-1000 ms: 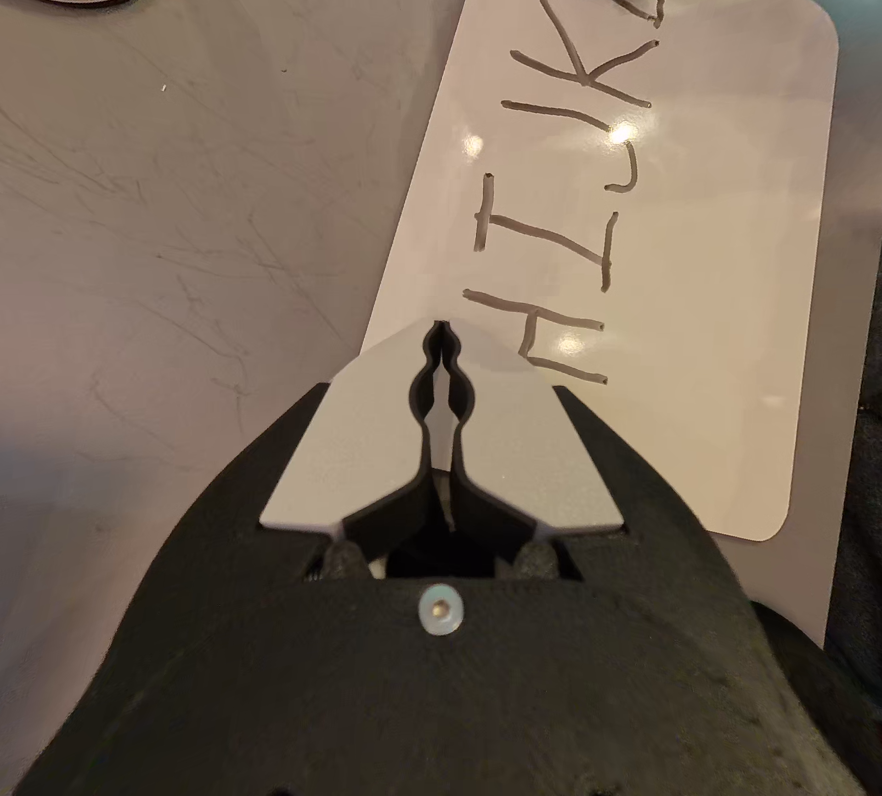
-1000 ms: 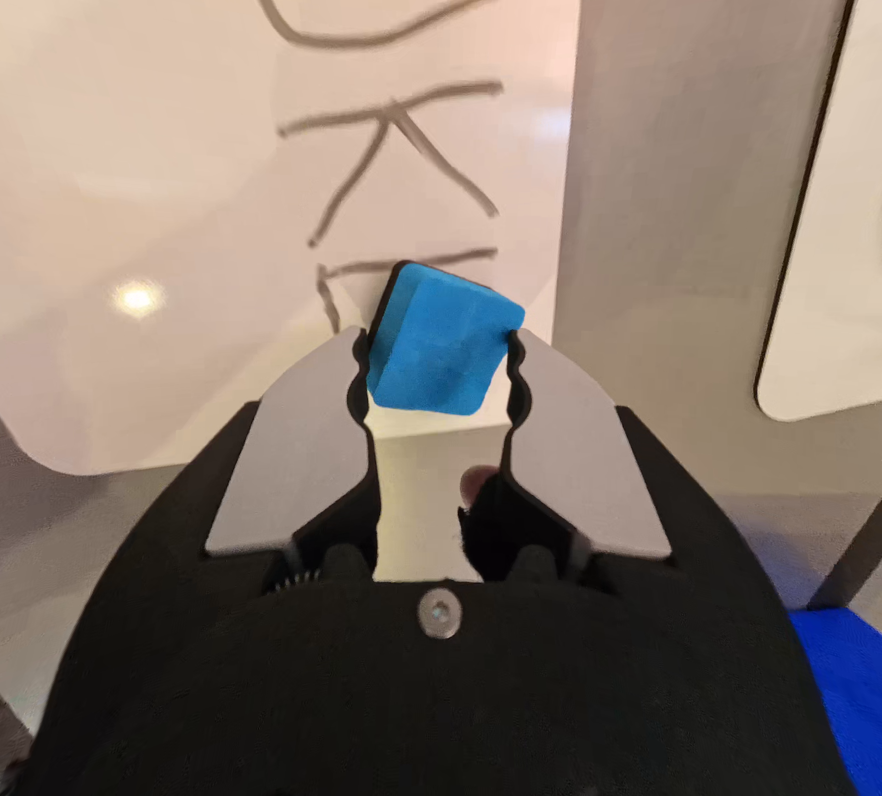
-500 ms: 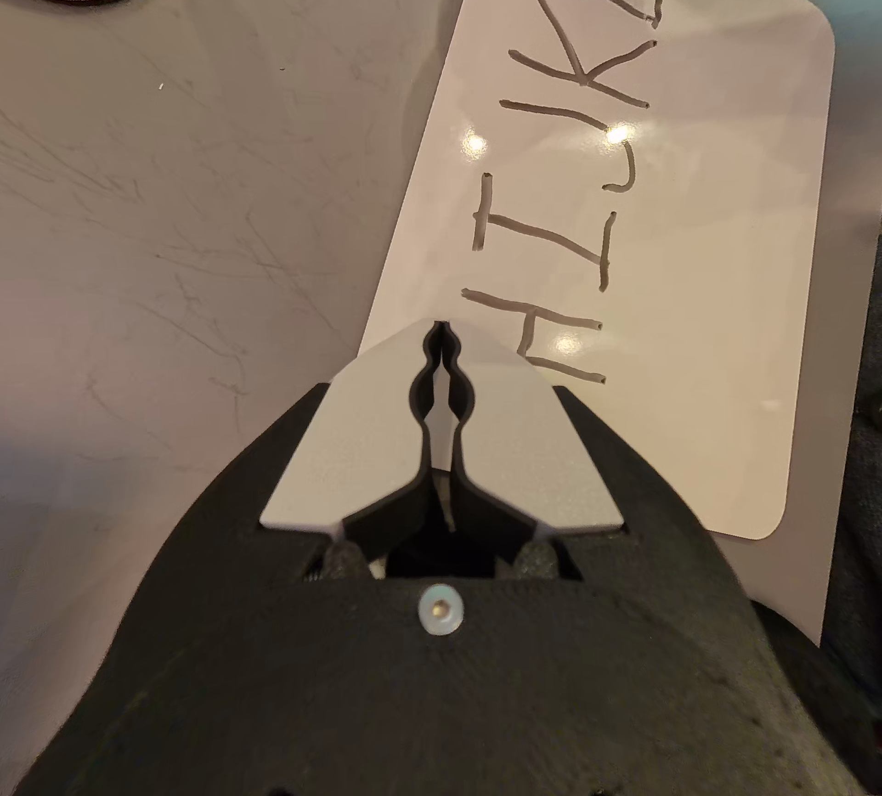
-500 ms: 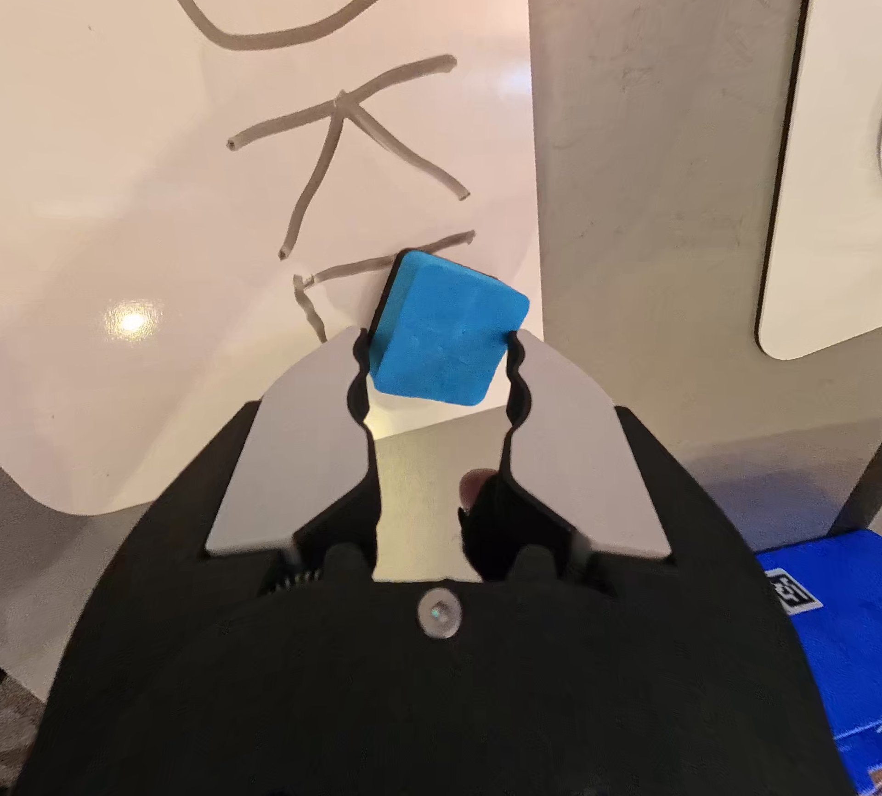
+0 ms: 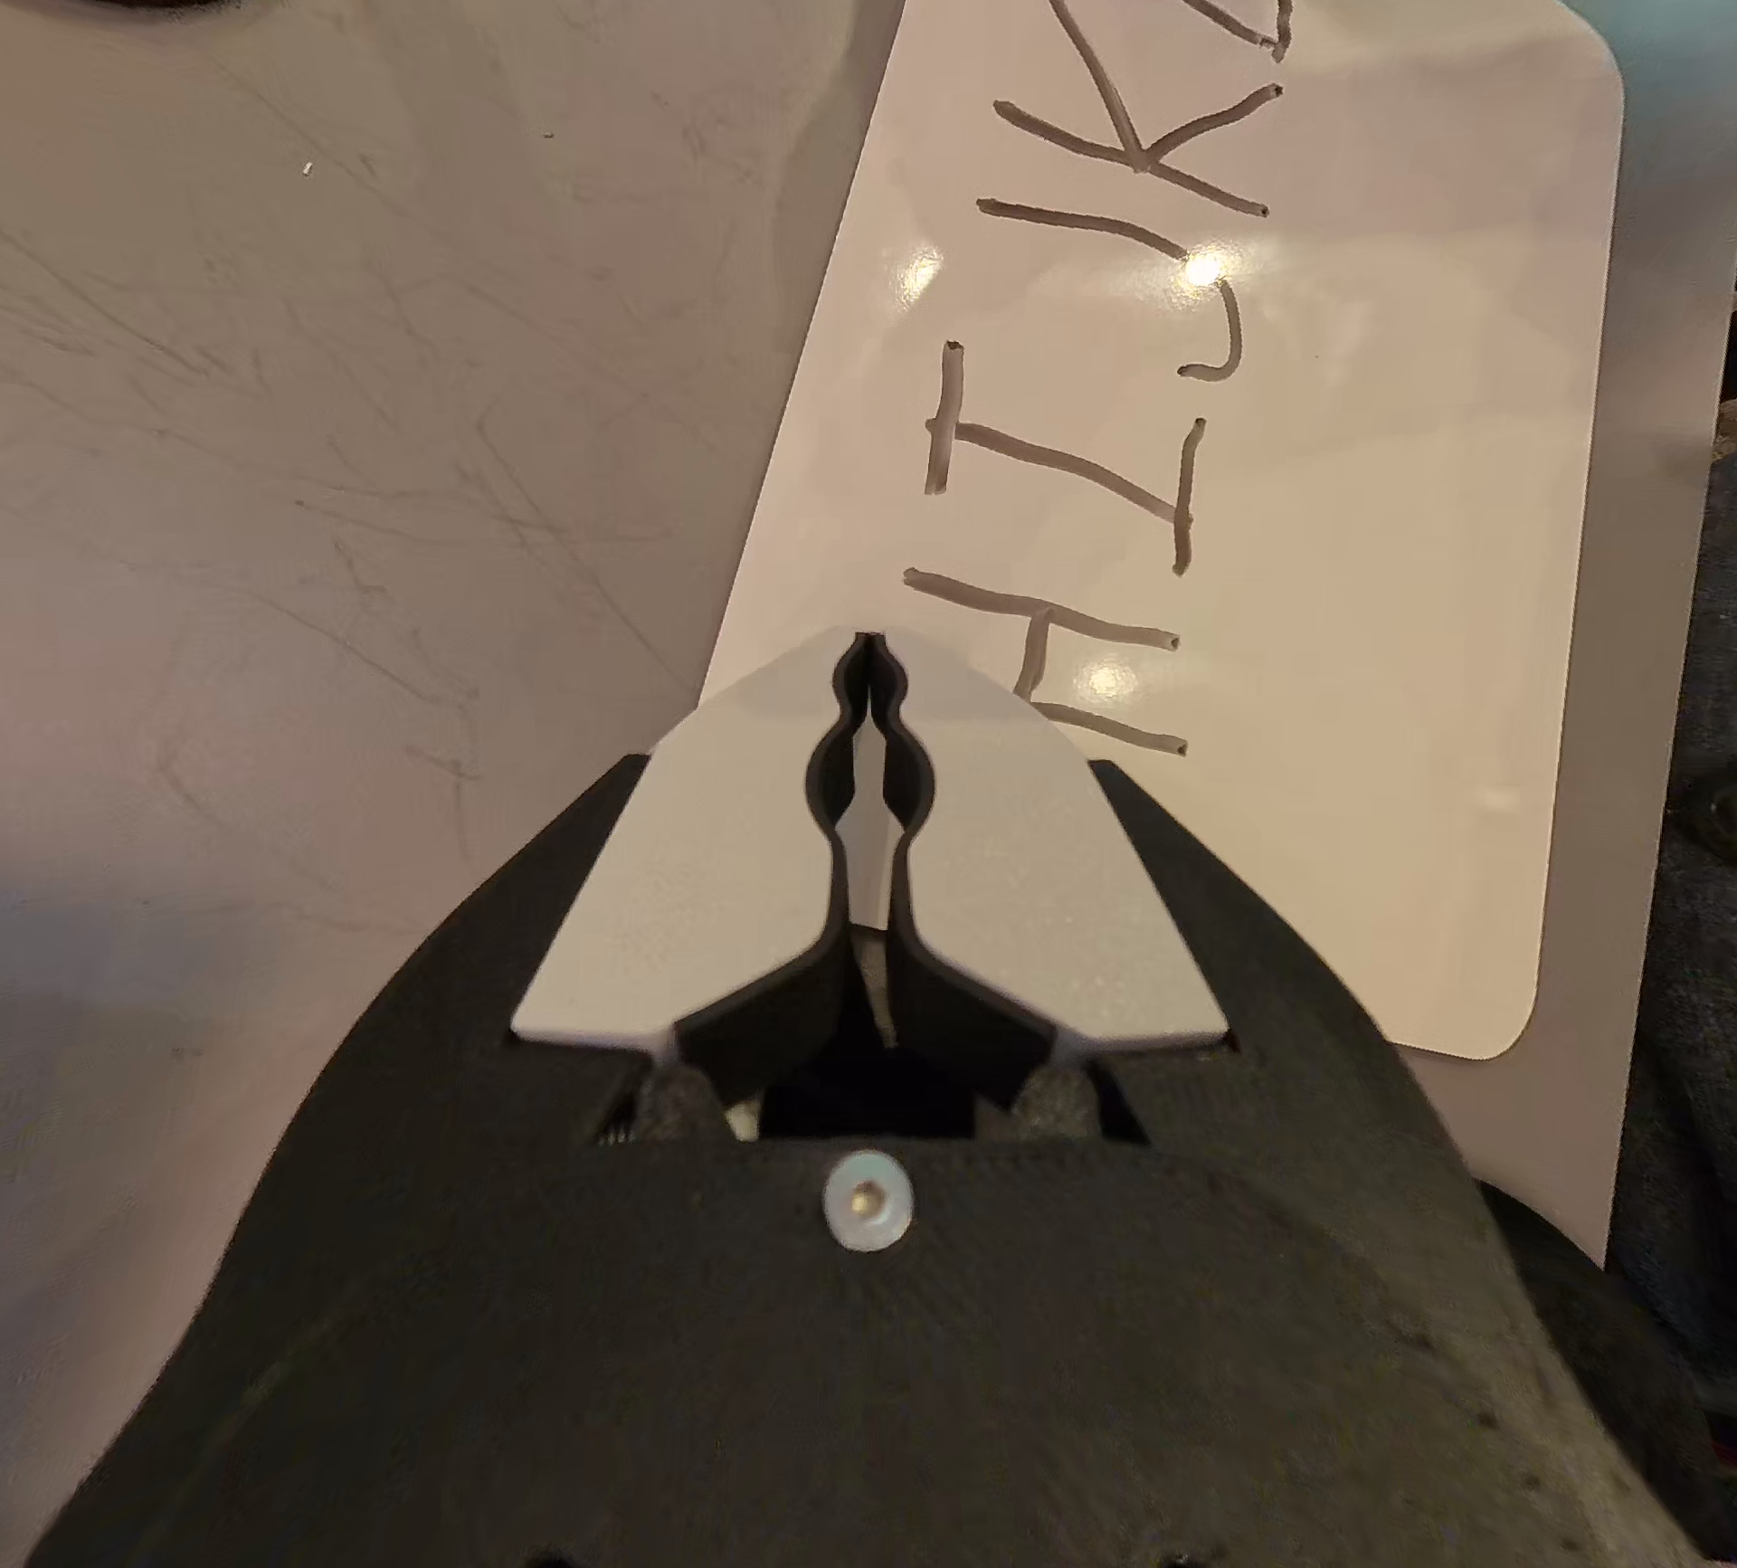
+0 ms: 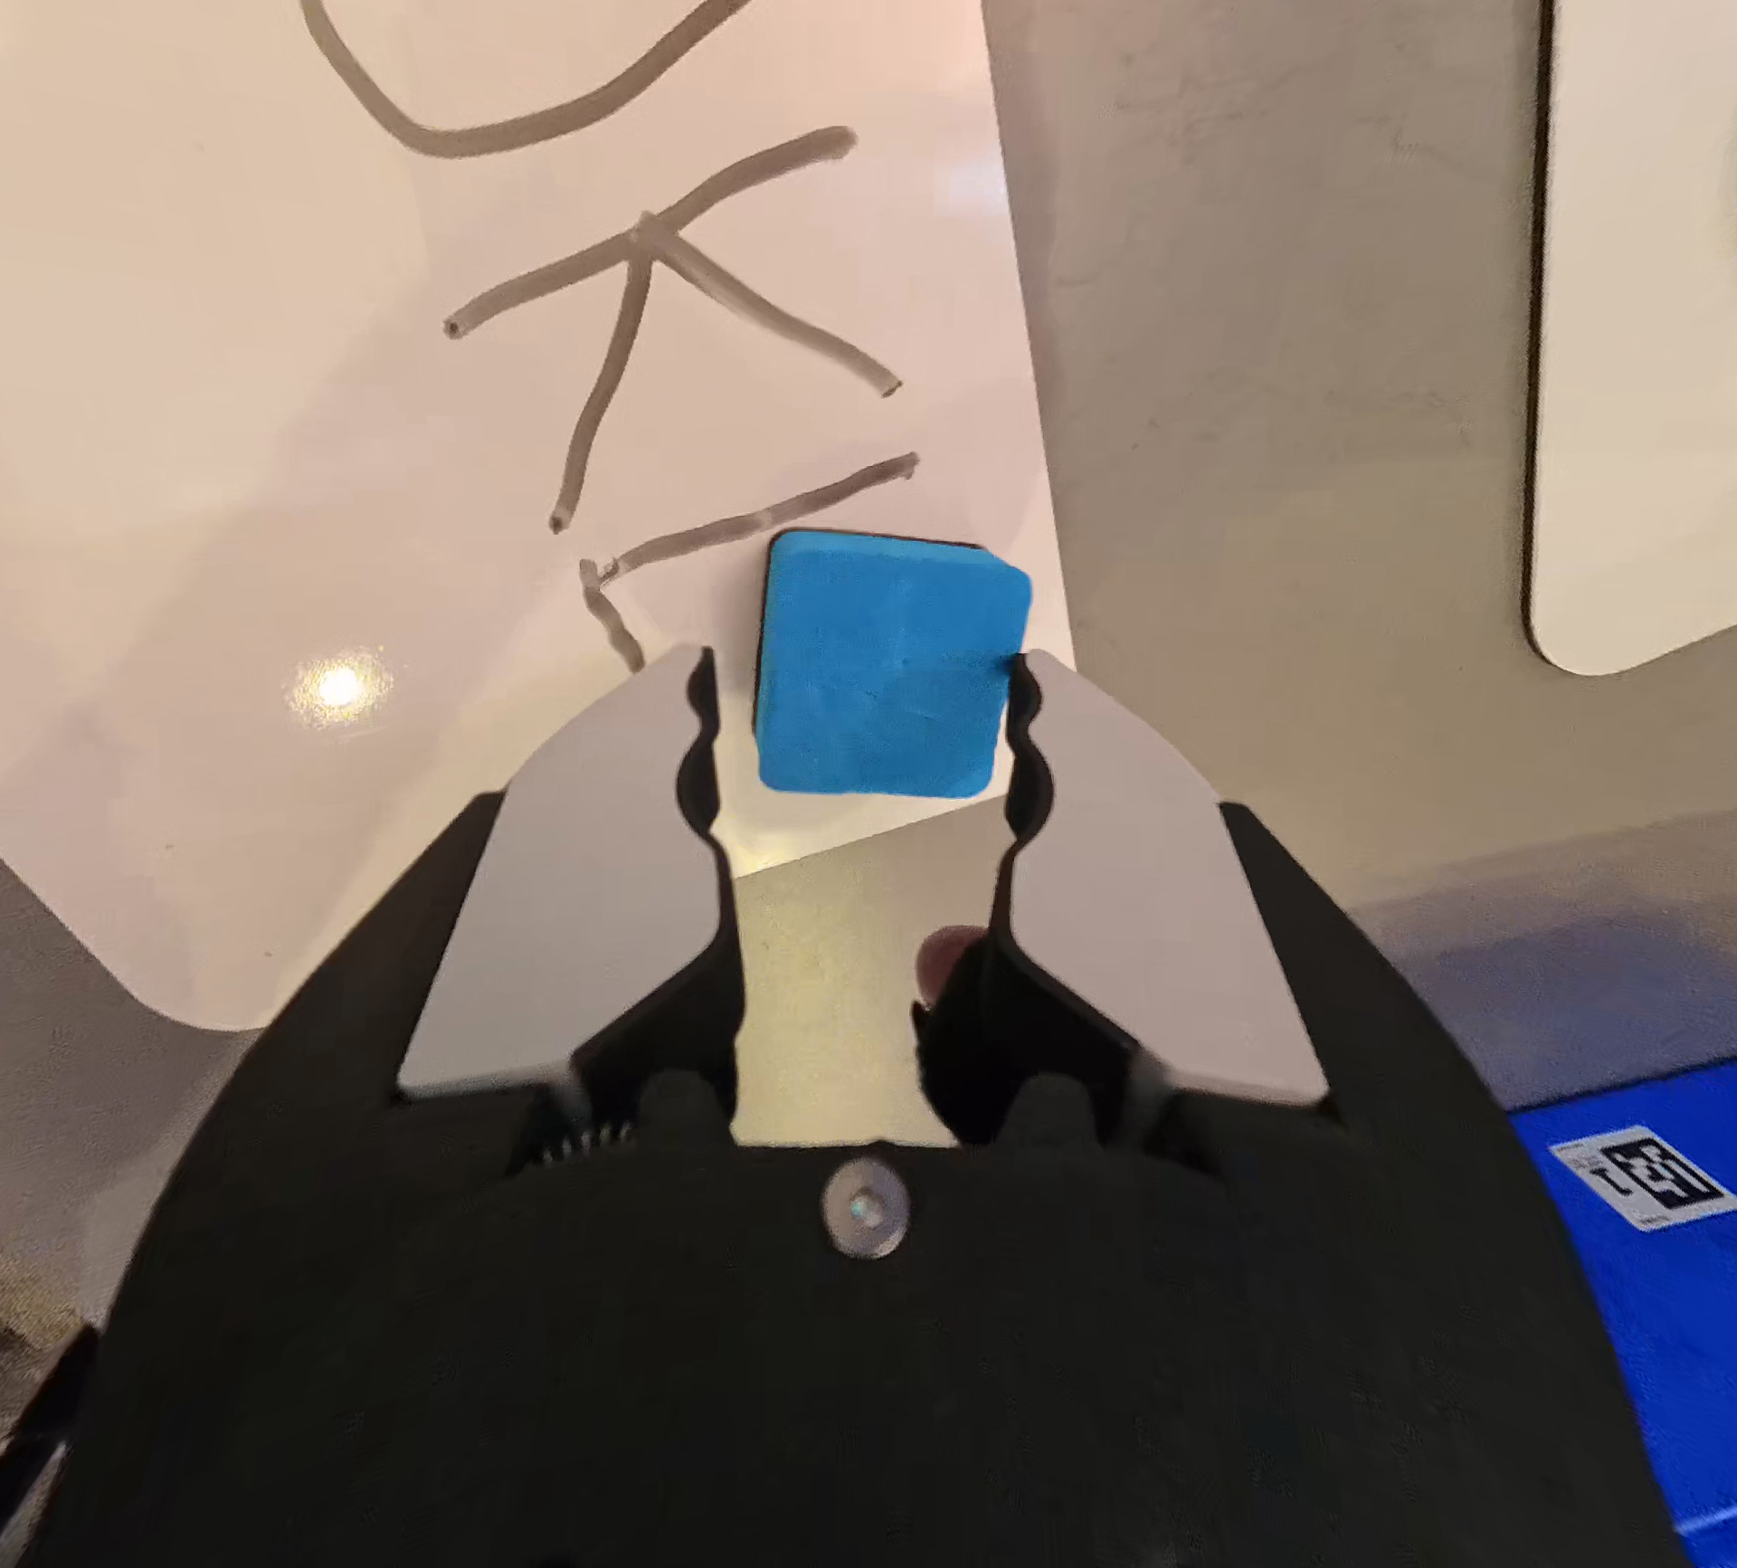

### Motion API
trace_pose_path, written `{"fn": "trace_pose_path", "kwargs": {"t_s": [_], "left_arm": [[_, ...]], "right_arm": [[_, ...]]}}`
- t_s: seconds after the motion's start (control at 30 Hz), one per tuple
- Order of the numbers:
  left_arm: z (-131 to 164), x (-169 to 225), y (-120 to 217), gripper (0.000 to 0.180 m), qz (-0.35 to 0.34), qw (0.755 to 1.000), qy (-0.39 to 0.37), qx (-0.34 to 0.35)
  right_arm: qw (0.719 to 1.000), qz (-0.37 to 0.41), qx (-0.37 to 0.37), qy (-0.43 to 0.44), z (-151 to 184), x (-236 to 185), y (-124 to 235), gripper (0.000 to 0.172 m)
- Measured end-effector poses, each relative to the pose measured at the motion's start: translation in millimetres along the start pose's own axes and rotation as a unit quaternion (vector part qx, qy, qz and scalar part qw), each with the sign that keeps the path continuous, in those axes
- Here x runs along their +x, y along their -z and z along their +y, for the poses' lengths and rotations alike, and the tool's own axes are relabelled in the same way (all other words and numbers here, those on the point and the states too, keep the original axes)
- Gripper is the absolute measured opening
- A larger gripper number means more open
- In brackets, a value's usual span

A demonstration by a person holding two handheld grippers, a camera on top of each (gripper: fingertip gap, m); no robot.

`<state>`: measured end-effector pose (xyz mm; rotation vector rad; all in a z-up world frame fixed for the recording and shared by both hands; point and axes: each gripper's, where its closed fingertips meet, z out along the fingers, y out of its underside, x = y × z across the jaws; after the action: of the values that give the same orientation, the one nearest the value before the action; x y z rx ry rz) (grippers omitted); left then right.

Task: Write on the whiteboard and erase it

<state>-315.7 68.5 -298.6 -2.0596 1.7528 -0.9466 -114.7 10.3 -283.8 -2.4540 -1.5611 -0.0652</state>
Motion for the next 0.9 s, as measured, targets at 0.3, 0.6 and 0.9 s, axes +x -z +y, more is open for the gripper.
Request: {"fn": "trace_pose_path", "kwargs": {"t_s": [0.3,0.6,0.9], "left_arm": [[0,1,-1,0.001,0.006,1.0,0.001,0.001],[-1,1,-1,0.001,0.008,1.0,0.005,0.007],[-4,0,-3,0.001,0.015,0.999,0.018,0.022]], "right_arm": [[1.0,0.02,-0.016,-0.013,8,16,4,0.066],[1.0,-0.019,0.001,0.022,-6,-5,-7,0.052],[0.997,-0.029,-0.012,0.065,-9,-15,-6,0.052]]}}
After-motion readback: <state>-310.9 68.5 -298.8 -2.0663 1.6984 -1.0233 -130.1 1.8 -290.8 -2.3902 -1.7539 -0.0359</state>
